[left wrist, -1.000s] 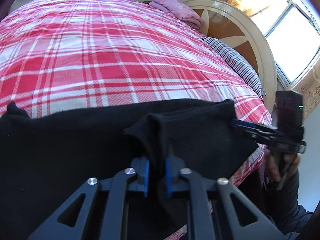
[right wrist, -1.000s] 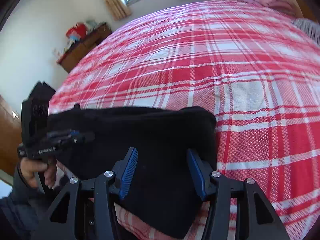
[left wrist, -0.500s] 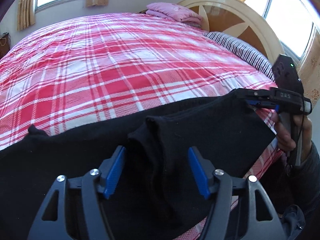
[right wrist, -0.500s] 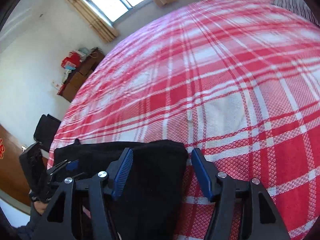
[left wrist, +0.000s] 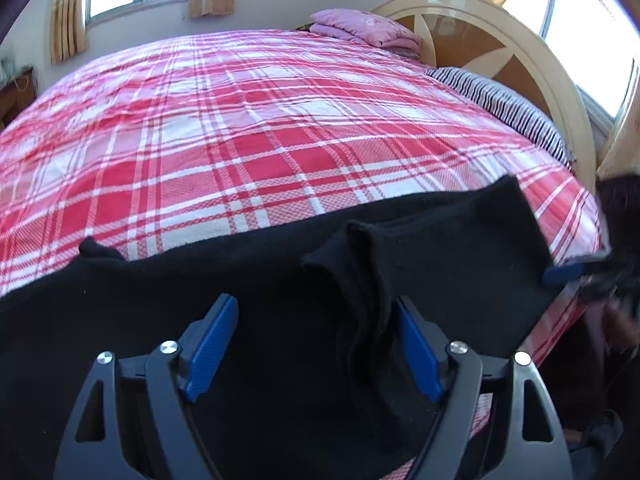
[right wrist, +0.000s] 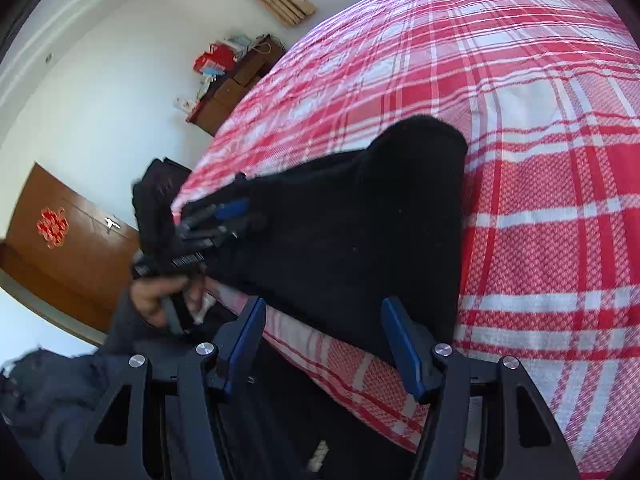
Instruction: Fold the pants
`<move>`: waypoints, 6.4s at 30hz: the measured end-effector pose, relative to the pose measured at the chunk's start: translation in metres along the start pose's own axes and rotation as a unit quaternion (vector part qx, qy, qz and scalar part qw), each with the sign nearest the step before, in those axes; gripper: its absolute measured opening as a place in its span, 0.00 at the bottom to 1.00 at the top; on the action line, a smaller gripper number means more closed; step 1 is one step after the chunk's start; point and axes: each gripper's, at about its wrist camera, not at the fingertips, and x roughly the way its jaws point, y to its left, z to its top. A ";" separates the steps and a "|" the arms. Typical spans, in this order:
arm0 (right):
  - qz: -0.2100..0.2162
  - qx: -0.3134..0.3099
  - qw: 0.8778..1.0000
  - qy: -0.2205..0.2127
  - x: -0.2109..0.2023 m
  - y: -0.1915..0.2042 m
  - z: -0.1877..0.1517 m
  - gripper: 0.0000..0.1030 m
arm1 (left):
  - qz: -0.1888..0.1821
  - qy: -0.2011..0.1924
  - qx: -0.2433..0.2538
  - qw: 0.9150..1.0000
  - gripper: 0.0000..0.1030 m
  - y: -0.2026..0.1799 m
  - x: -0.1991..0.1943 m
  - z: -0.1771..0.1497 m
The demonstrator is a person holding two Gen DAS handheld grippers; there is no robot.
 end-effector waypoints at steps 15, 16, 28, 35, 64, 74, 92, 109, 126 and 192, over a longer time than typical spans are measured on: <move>-0.017 0.062 0.994 -0.092 0.010 -0.027 0.068 0.62 | 0.007 -0.008 0.007 1.000 0.83 0.010 -0.018 0.004; -0.032 0.050 0.993 -0.103 0.005 -0.020 0.065 0.62 | 0.017 -0.013 0.011 1.000 0.83 0.015 -0.025 0.005; -0.056 -0.112 0.989 -0.072 0.047 0.082 0.036 0.62 | 0.249 -0.022 -0.036 0.968 0.83 0.170 -0.129 -0.042; -0.072 -0.164 0.984 0.021 0.128 0.111 0.017 0.62 | 0.257 -0.032 -0.157 0.953 0.83 0.253 -0.151 -0.076; -0.084 -0.126 0.986 -0.074 0.106 0.100 0.013 0.62 | 0.223 -0.023 -0.134 0.965 0.61 0.243 -0.120 -0.090; -0.097 -0.134 0.983 -0.079 0.106 0.100 0.009 0.62 | 0.210 -0.025 -0.125 0.969 0.23 0.230 -0.126 -0.085; -0.106 -0.131 0.978 -0.124 0.070 0.102 0.016 0.62 | 0.151 -0.073 -0.045 0.985 0.23 0.151 -0.164 -0.043; -0.141 -0.076 0.971 -0.181 0.001 0.069 0.036 0.62 | -0.045 -0.079 -0.038 0.995 0.23 0.059 -0.155 0.020; -0.193 0.007 0.957 -0.215 -0.049 0.010 0.032 0.62 | -0.121 -0.023 0.031 0.992 0.23 -0.046 -0.094 0.075; -0.224 -0.095 0.960 -0.141 -0.037 0.057 0.016 0.40 | 0.075 -0.067 -0.043 0.994 1.00 0.029 -0.025 0.017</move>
